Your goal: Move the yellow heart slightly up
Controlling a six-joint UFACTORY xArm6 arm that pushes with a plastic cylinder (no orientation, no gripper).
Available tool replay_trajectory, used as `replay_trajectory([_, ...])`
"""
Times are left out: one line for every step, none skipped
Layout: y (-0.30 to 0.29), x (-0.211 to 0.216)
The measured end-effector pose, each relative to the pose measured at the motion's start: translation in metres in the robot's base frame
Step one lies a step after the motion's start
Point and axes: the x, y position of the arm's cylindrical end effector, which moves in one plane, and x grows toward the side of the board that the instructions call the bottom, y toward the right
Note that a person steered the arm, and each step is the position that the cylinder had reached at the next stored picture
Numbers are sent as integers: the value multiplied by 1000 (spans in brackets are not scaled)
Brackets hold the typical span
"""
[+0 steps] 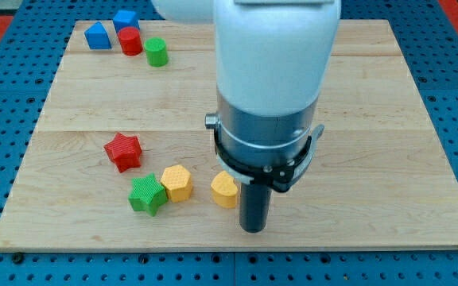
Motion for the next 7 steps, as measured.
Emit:
replay_trajectory([-11,-42])
replay_trajectory([-12,-67])
replay_trajectory([-39,-55])
replay_trajectory([-16,-54])
replay_trajectory([-54,-52])
replay_trajectory([-81,-89])
replay_trajectory([-127,-99])
